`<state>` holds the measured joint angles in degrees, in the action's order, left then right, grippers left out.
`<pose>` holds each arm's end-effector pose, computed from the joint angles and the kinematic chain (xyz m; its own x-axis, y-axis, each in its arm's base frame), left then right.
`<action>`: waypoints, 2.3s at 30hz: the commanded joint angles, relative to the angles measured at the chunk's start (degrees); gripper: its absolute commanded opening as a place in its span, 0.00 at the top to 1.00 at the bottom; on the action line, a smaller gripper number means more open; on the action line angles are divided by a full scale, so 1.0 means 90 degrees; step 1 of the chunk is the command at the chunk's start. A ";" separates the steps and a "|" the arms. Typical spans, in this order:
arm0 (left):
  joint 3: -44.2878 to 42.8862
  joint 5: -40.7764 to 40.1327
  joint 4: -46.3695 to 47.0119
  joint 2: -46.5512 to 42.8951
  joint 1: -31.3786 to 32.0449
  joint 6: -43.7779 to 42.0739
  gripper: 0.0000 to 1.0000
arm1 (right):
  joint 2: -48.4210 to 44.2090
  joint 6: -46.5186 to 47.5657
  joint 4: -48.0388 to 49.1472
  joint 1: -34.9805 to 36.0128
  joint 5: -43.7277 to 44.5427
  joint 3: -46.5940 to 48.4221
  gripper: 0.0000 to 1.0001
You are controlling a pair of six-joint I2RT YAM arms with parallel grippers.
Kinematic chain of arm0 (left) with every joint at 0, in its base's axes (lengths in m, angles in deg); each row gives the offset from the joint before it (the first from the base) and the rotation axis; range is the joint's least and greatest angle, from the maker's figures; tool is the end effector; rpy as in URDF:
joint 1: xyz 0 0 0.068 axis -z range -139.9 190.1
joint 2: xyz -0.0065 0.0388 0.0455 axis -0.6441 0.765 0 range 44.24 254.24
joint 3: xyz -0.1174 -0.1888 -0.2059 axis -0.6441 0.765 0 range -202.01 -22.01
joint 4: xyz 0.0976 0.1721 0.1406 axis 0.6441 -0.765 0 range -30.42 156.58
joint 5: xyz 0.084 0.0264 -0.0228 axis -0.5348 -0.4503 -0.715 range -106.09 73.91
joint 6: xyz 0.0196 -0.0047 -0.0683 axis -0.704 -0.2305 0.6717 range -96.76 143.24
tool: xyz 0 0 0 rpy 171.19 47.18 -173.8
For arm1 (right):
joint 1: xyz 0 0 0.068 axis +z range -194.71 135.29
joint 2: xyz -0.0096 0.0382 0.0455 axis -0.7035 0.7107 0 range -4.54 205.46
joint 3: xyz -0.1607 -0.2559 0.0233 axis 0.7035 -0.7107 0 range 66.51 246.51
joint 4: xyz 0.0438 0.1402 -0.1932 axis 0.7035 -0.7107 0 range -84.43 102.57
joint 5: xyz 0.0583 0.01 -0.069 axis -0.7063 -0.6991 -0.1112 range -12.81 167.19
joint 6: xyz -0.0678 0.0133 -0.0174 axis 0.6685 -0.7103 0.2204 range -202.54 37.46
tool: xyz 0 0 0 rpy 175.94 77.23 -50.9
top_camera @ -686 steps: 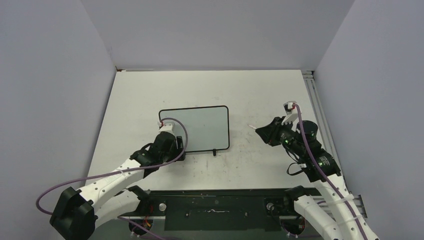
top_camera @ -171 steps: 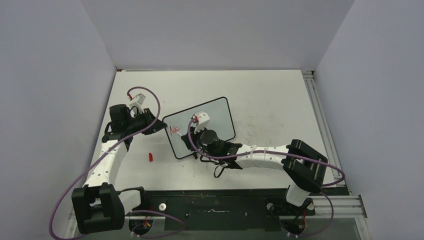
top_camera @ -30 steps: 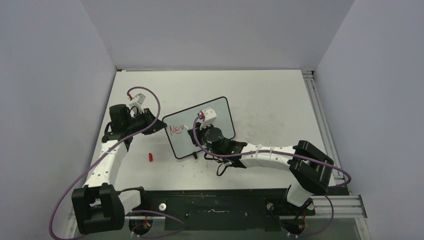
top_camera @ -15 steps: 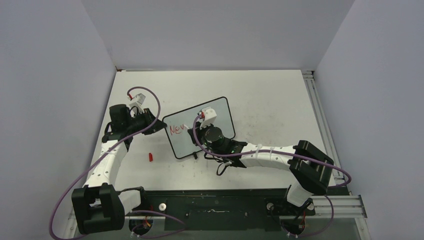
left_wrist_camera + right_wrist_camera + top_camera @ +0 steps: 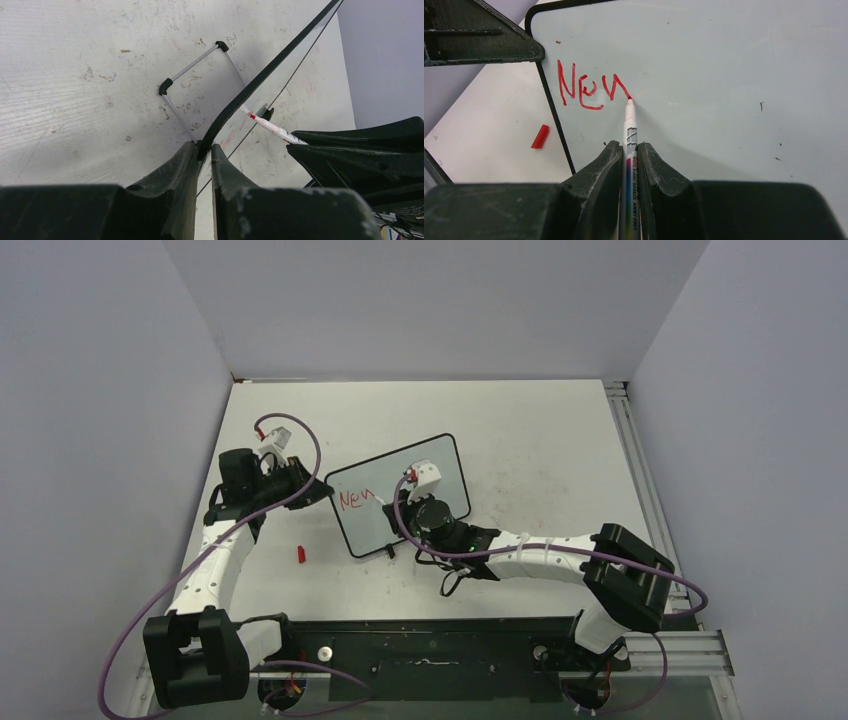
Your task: Write a sentence on the whiteboard
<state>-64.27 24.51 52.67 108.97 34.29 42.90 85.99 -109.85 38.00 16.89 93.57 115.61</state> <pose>0.2230 -0.0157 0.2795 -0.7052 -0.3286 -0.6282 0.2199 0.7411 -0.6344 0.1839 0.3054 0.2689 -0.4447 0.1034 -0.8897 -0.5750 0.7286 0.3721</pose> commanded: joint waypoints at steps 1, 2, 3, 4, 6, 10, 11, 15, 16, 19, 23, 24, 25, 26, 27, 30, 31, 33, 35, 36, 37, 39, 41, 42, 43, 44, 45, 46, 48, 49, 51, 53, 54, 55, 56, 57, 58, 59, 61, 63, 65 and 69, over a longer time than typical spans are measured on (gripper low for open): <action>-0.0168 0.0115 0.0120 -0.0146 -0.0023 -0.0017 0.90 | -0.0198 -0.0090 0.0006 -0.0020 0.0263 -0.0114 0.95; -0.0168 0.0119 0.0127 -0.0145 -0.0025 -0.0017 0.90 | -0.0186 -0.0089 0.0006 -0.0024 0.0265 -0.0109 0.95; -0.0168 0.0119 0.0121 -0.0142 -0.0025 -0.0017 0.90 | -0.0186 -0.0090 0.0006 -0.0022 0.0273 -0.0105 0.95; -0.0160 0.0120 0.0120 -0.0156 -0.0020 -0.0017 0.90 | -0.0191 -0.0091 0.0006 -0.0019 0.0272 -0.0096 0.95; -0.0158 0.0116 0.0125 -0.0157 -0.0022 -0.0017 0.90 | -0.0185 -0.0087 0.0002 -0.0019 0.0281 -0.0080 0.95; -0.0161 0.0121 0.0130 -0.0151 -0.0019 -0.0017 0.90 | -0.0170 -0.0038 -0.0006 -0.0019 0.0255 0.0018 0.95; -0.0165 0.0120 0.0129 -0.0149 -0.0019 -0.0017 0.90 | -0.0161 -0.0004 -0.0044 -0.0021 0.0234 0.0090 0.95; -0.0163 0.0119 0.0124 -0.0147 -0.0028 -0.0017 0.90 | -0.0156 0.0071 -0.0071 -0.0019 0.0228 0.0237 0.95; -0.0166 0.0124 0.0122 -0.0151 -0.0023 -0.0019 0.90 | -0.0147 0.0091 -0.0084 -0.0019 0.0222 0.0280 0.95; -0.0158 0.0121 0.0120 -0.0172 -0.0019 -0.0026 0.90 | -0.0153 0.0145 -0.0092 -0.0020 0.0227 0.0358 0.95; -0.0157 0.0132 0.0121 -0.0171 -0.0021 -0.0026 0.90 | -0.0160 0.0200 -0.0101 -0.0033 0.0256 0.0430 0.95; -0.0158 0.0127 0.0125 -0.0155 -0.0027 -0.0026 0.90 | -0.0169 0.0223 -0.0092 -0.0030 0.0265 0.0452 0.95; -0.0165 0.0134 0.0121 -0.0154 -0.0021 -0.0026 0.90 | -0.0168 0.0238 -0.0095 -0.0029 0.0269 0.0474 0.95; -0.0167 0.0131 0.0125 -0.0148 -0.0020 -0.0026 0.90 | -0.0178 0.0267 -0.0092 -0.0042 0.0281 0.0492 0.95; -0.0160 0.0128 0.0121 -0.0145 -0.0019 -0.0026 0.90 | -0.0181 0.0289 -0.0091 -0.0039 0.0293 0.0518 0.95; -0.0167 0.0134 0.0120 -0.0144 -0.0020 -0.0026 0.90 | -0.0194 0.0349 -0.0094 -0.0057 0.0300 0.0592 0.95; -0.0159 0.0128 0.0120 -0.0153 -0.0019 -0.0026 0.90 | -0.0198 0.0365 -0.0096 -0.0067 0.0310 0.0605 0.95; -0.0157 0.0124 0.0123 -0.0152 -0.0022 -0.0026 0.90 | -0.0213 0.0394 -0.0094 -0.0076 0.0319 0.0632 0.95; -0.0158 0.0129 0.0121 -0.0145 -0.0022 -0.0026 0.90 | -0.0211 0.0410 -0.0091 -0.0087 0.0320 0.0647 0.95; -0.0153 0.0129 0.0127 -0.0148 -0.0021 -0.0026 0.90 | -0.0204 0.0408 -0.0084 -0.0099 0.0319 0.0650 0.95; -0.0165 0.0133 0.0125 -0.0151 -0.0024 -0.0026 0.90 | -0.0203 0.0412 -0.0083 -0.0100 0.0319 0.0654 0.95; -0.0168 0.0133 0.0120 -0.0151 -0.0022 -0.0026 0.90 | -0.0186 0.0401 -0.0085 -0.0099 0.0302 0.0655 0.95; -0.0163 0.0125 0.0120 -0.0151 -0.0022 -0.0026 0.90 | -0.0189 0.0399 -0.0083 -0.0097 0.0294 0.0648 0.95; -0.0162 0.0127 0.0120 -0.0152 -0.0024 -0.0026 0.90 | -0.0199 0.0406 -0.0082 -0.0098 0.0290 0.0639 0.95; -0.0167 0.0119 0.0125 -0.0148 -0.0020 -0.0026 0.90 | -0.0224 0.0407 -0.0089 -0.0104 0.0276 0.0630 0.95; -0.0168 0.0118 0.0121 -0.0159 -0.0025 -0.0027 0.90 | -0.0253 0.0428 -0.0102 -0.0089 0.0261 0.0616 0.95; -0.0163 0.0120 0.0113 -0.0159 -0.0020 -0.0026 0.90 | -0.0301 0.0448 -0.0101 -0.0085 0.0222 0.0606 0.95; -0.0159 0.0116 0.0114 -0.0156 -0.0019 -0.0026 0.90 | -0.0360 0.0463 -0.0103 -0.0071 0.0177 0.0586 0.95; -0.0157 0.0115 0.0111 -0.0161 -0.0022 -0.0026 0.90 | -0.0516 0.0476 -0.0118 -0.0038 0.0163 0.0517 0.95; -0.0155 0.0113 0.0113 -0.0168 -0.0023 -0.0026 0.90 | -0.0598 0.0476 -0.0125 -0.0027 0.0168 0.0462 0.95; -0.0151 0.0117 0.0111 -0.0179 -0.0020 -0.0026 0.90 | -0.0802 0.0471 -0.0104 0.0007 0.0213 0.0346 0.95; -0.0147 0.0104 0.0101 -0.0185 -0.0019 -0.0026 0.90 | -0.0971 0.0470 -0.0082 0.0011 0.0300 0.0229 0.95; -0.0148 0.0101 0.0100 -0.0186 -0.0025 -0.0026 0.90 | -0.1003 0.0476 -0.0106 0.0011 0.0371 0.0219 0.95; -0.0147 0.0101 0.0103 -0.0189 -0.0021 -0.0031 0.90 | -0.1006 0.0481 -0.0138 0.0011 0.0431 0.0232 0.95; -0.0143 0.0107 0.0106 -0.0184 -0.0021 -0.0027 0.90 | -0.0984 0.0476 -0.0195 -0.0006 0.0499 0.0258 0.95; -0.0139 0.0099 0.0101 -0.0186 -0.0019 -0.0029 0.90 | -0.0952 0.0513 -0.0237 -0.0022 0.0541 0.0287 0.95; -0.0138 0.0098 0.0101 -0.0179 -0.0019 -0.0036 0.90 | -0.0925 0.0540 -0.0257 -0.0033 0.0560 0.0302 0.95; -0.0137 0.0095 0.0108 -0.0180 -0.0019 -0.0036 0.90 | -0.0890 0.0558 -0.0252 -0.0050 0.0570 0.0314 0.95; -0.0138 0.0098 0.0094 -0.0168 -0.0021 -0.0036 0.90 | -0.0824 0.0577 -0.0232 -0.0085 0.0578 0.0339 0.95; -0.0138 0.0098 0.0094 -0.0170 -0.0022 -0.0046 0.90 | -0.0764 0.0592 -0.0215 -0.0130 0.0591 0.0363 0.95; -0.0148 0.0081 0.0097 -0.0166 -0.0019 -0.0046 0.90 | -0.0714 0.0599 -0.0204 -0.0176 0.0592 0.0383 0.95; -0.0147 0.0091 0.0091 -0.0142 -0.0023 -0.0046 0.90 | -0.0627 0.0607 -0.0119 -0.0258 0.0532 0.0391 0.95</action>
<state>-64.27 24.91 52.61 108.64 34.29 42.90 79.30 -105.24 34.55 15.47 97.52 117.82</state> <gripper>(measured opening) 0.117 0.152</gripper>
